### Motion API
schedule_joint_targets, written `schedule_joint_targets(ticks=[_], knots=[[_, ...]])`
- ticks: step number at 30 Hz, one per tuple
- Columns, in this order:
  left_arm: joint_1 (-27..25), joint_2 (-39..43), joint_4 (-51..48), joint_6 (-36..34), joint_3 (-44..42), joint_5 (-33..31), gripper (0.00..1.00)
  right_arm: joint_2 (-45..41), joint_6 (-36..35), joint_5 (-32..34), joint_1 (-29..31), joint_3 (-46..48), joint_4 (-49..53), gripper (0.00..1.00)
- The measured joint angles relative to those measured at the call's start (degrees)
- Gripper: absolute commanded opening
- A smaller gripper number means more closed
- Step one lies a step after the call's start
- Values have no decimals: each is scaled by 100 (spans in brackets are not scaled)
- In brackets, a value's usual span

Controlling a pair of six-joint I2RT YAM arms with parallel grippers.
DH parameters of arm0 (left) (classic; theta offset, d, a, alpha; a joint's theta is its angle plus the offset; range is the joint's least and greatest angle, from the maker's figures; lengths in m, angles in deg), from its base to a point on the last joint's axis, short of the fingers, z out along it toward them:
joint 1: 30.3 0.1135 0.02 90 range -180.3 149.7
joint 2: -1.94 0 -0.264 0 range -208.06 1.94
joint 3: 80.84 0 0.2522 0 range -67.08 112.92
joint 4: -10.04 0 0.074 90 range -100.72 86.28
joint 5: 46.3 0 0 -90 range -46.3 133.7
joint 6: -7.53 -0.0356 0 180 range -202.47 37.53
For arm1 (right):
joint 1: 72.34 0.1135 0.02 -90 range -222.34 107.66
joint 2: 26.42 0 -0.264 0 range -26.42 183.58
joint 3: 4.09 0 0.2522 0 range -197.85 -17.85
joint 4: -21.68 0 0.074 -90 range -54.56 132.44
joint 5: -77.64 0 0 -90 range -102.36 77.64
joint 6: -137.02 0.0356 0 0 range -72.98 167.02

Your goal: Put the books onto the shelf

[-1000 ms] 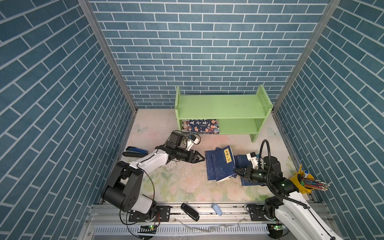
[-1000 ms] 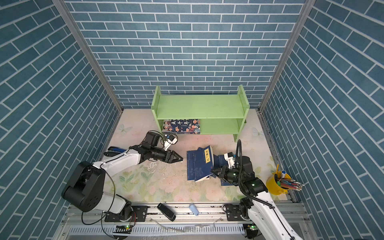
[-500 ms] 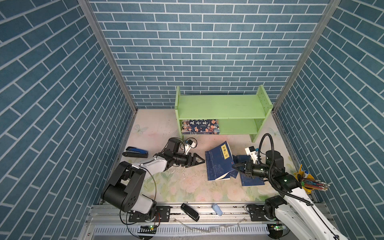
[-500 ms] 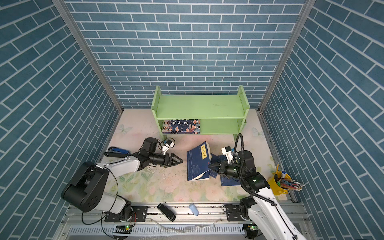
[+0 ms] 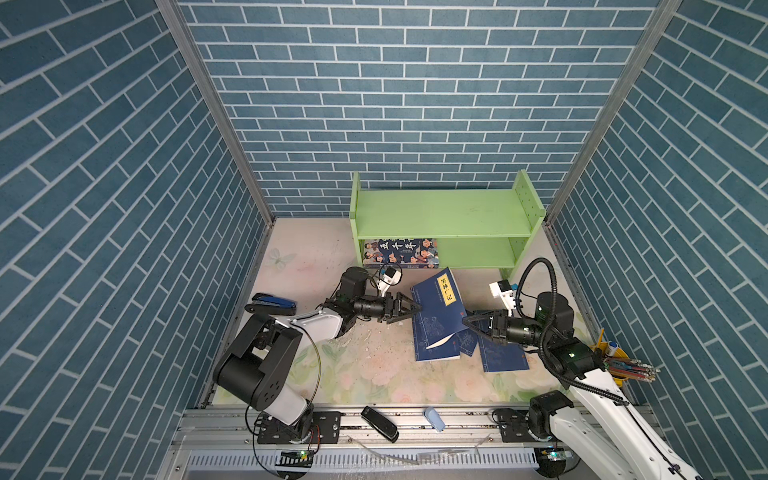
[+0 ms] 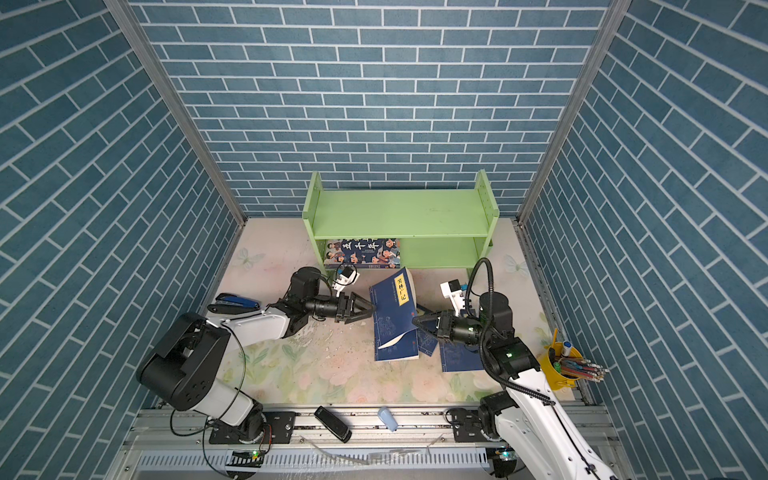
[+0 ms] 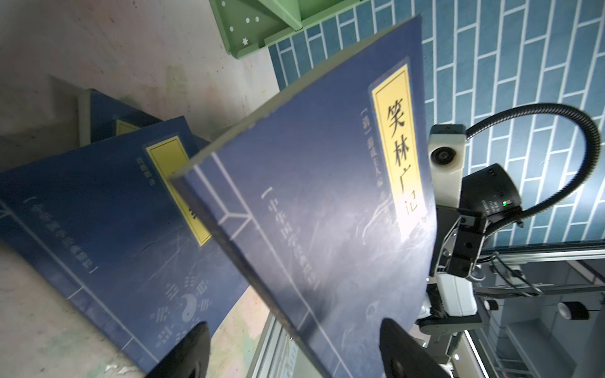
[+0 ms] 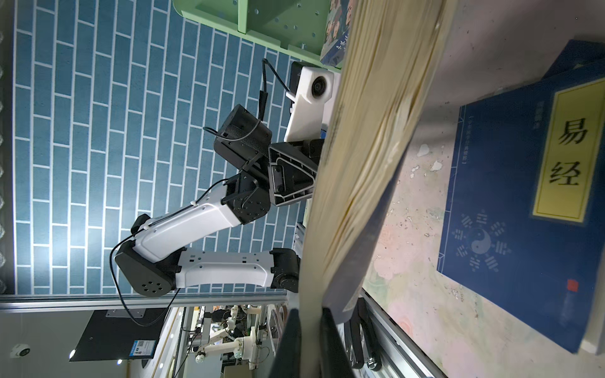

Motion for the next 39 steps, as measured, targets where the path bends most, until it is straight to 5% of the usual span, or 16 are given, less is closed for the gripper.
schedule_joint_targets(ticks=[5,12,16,25,30,39], knots=[[-4,-87,595,557,17,68,66,96,179,-105,0,0,-308,0],[-9,-79,916,914,179,85,66,168,457,-225,2,0,-822,0],[-13,-74,1001,1093,199,98,58,251,573,-297,44,0,-1069,0],[-9,271,850,1300,385,188,17,291,636,-372,76,0,-1307,0],[24,514,535,1255,592,278,0,365,450,-337,79,-15,-1117,39],[2,846,544,1296,901,756,0,201,52,269,101,-380,-442,75]])
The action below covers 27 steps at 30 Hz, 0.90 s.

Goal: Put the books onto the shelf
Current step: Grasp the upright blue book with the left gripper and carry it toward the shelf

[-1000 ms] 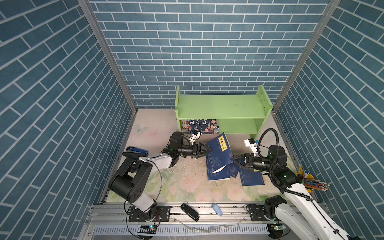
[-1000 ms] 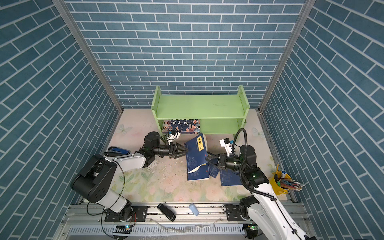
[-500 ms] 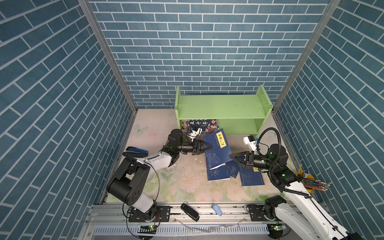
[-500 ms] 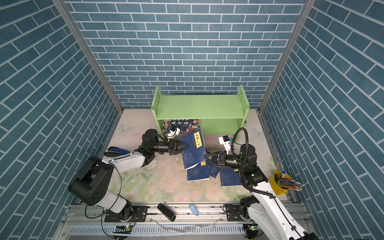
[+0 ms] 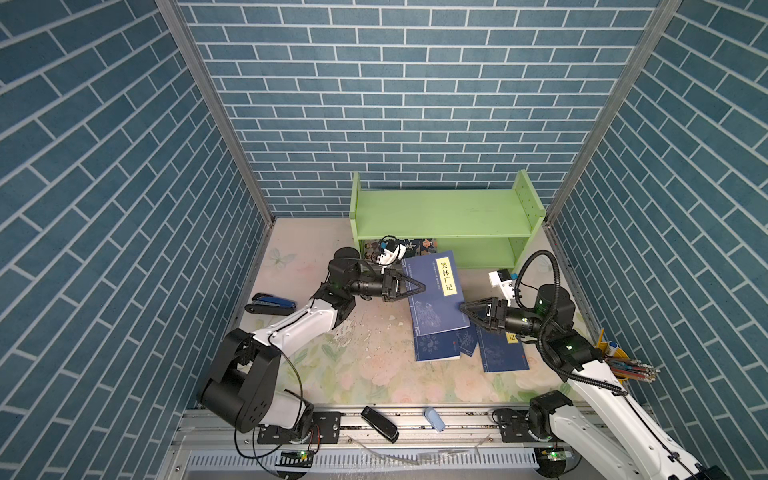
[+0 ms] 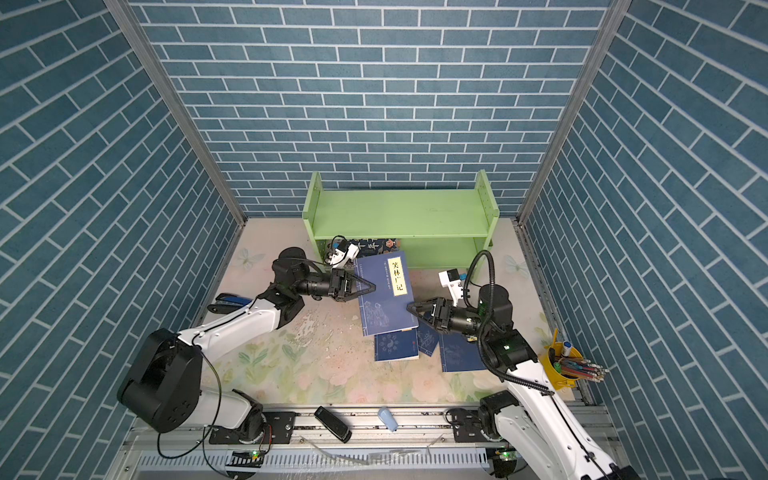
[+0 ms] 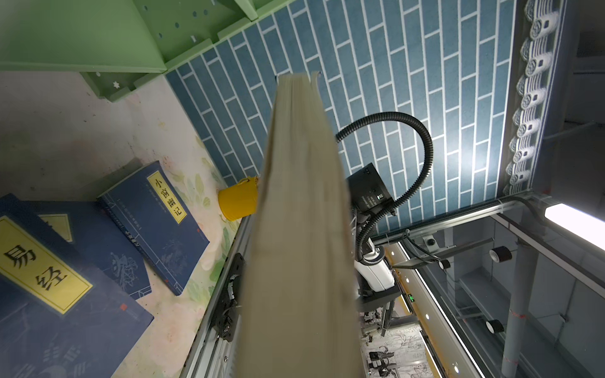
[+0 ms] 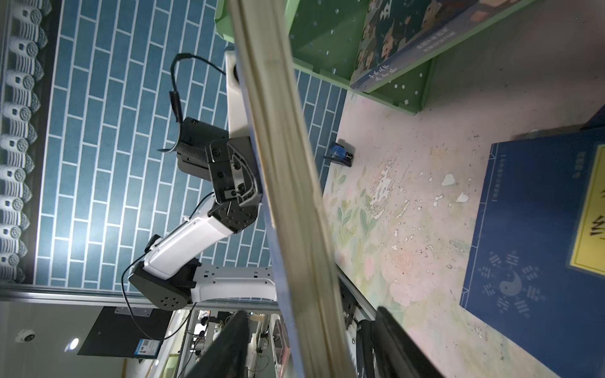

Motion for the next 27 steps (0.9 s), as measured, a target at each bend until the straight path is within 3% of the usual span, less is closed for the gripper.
schedule_joint_targets(ticks=[7,14,18,22,27], knots=[[-4,221,-254,-293,660,256,0,-654,-470,684,-4,-789,863,85],[70,376,-3567,-2865,2750,-785,0,-837,-798,1270,-7,-1497,942,89],[260,551,-4645,-3644,3342,-1499,0,-382,-765,1274,-11,-1580,365,87],[688,682,-5027,-3571,3456,-2092,0,396,-459,1224,26,-1572,-616,86],[1224,754,-4566,-2658,3040,-2293,0,1447,-201,1248,507,-1585,-1714,85]])
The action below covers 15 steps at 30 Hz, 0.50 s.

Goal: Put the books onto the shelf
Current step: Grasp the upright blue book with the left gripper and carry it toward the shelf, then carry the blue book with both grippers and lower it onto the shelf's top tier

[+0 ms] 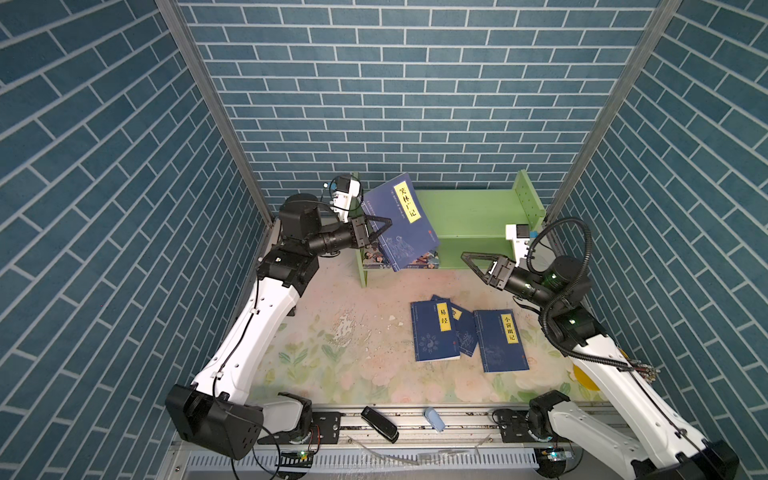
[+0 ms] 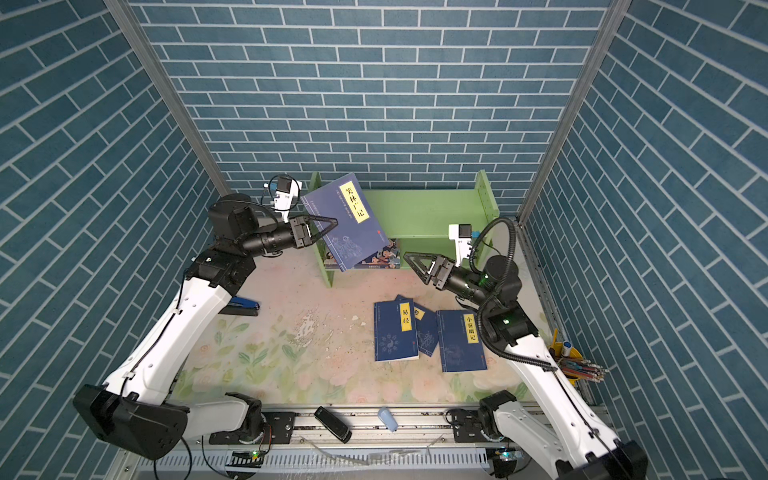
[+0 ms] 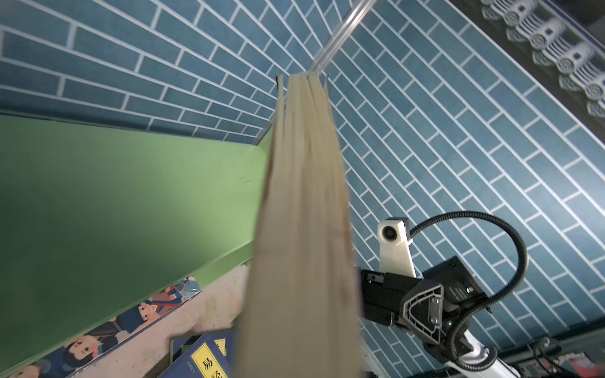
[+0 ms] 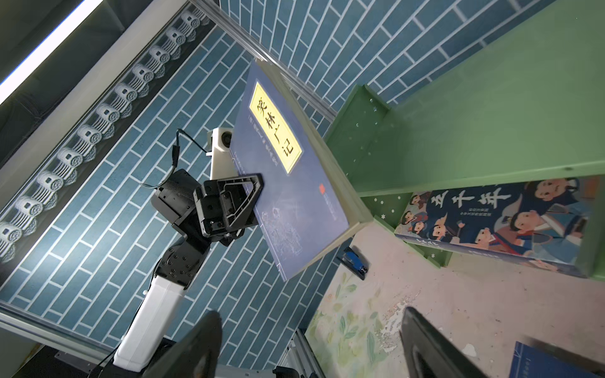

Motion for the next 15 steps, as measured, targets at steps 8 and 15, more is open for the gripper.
schedule_joint_targets(ticks=[8,15], knots=[[247,7,1814,1753,-739,127,0,992,188,295,785,-68,-1244,85],[264,7,2914,2697,-885,236,0,1757,243,457,1130,-560,-2111,83]])
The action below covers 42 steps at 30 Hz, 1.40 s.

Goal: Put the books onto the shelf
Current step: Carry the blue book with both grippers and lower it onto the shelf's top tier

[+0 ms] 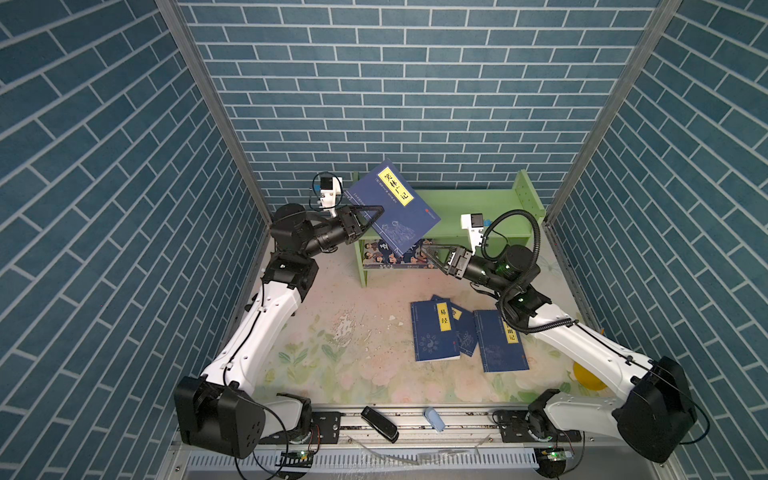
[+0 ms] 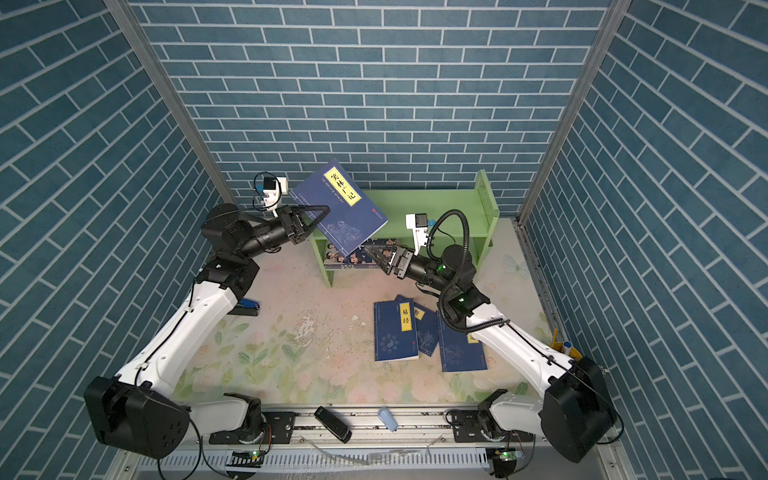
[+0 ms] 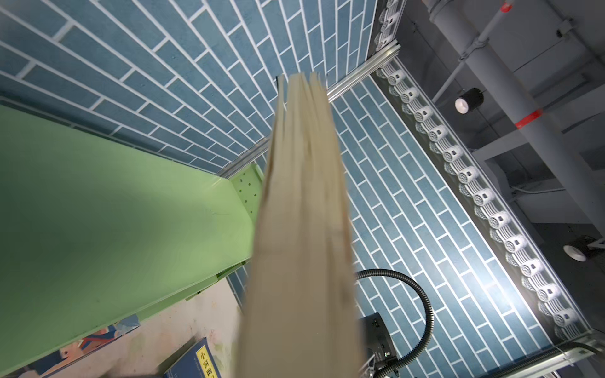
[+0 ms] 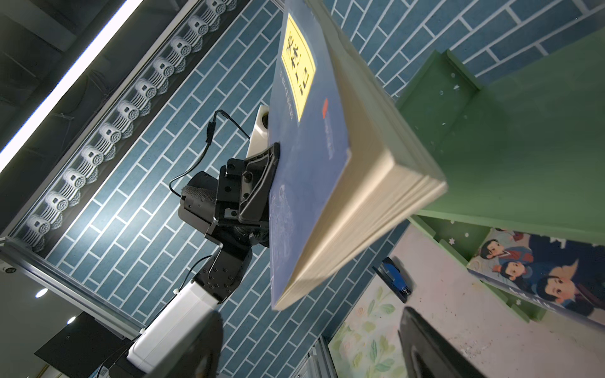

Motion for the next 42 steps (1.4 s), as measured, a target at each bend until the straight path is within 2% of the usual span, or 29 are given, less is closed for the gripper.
schedule_joint_targets(ticks=[6,9,13,15,16,18,20,23,29,37,42], knots=[[0,-4,713,575,-186,-33,0,619,140,42,177,-424,-570,81],[0,-4,870,656,-286,-33,0,883,208,59,238,-603,-837,70],[-7,-2,966,704,-511,-59,2,1248,350,55,284,-861,-1152,45],[-9,-4,960,699,-581,-85,3,1419,435,37,289,-951,-1311,22],[-9,-4,955,686,-612,-98,4,1497,494,26,289,-966,-1379,14],[-9,-4,905,586,-640,-138,11,1576,654,-17,286,-975,-1443,8],[-4,-2,850,476,-684,-160,25,1587,719,-63,278,-979,-1399,2],[-9,11,761,326,-719,-133,47,1572,675,-232,232,-981,-1200,0],[212,232,350,-240,-807,199,67,1294,518,-1003,-136,-979,-363,0],[398,680,-619,-1259,-741,789,81,516,391,-2450,-999,-977,472,0],[448,678,-925,-1410,-656,1097,79,208,-103,-3191,-1016,-1029,1349,0]])
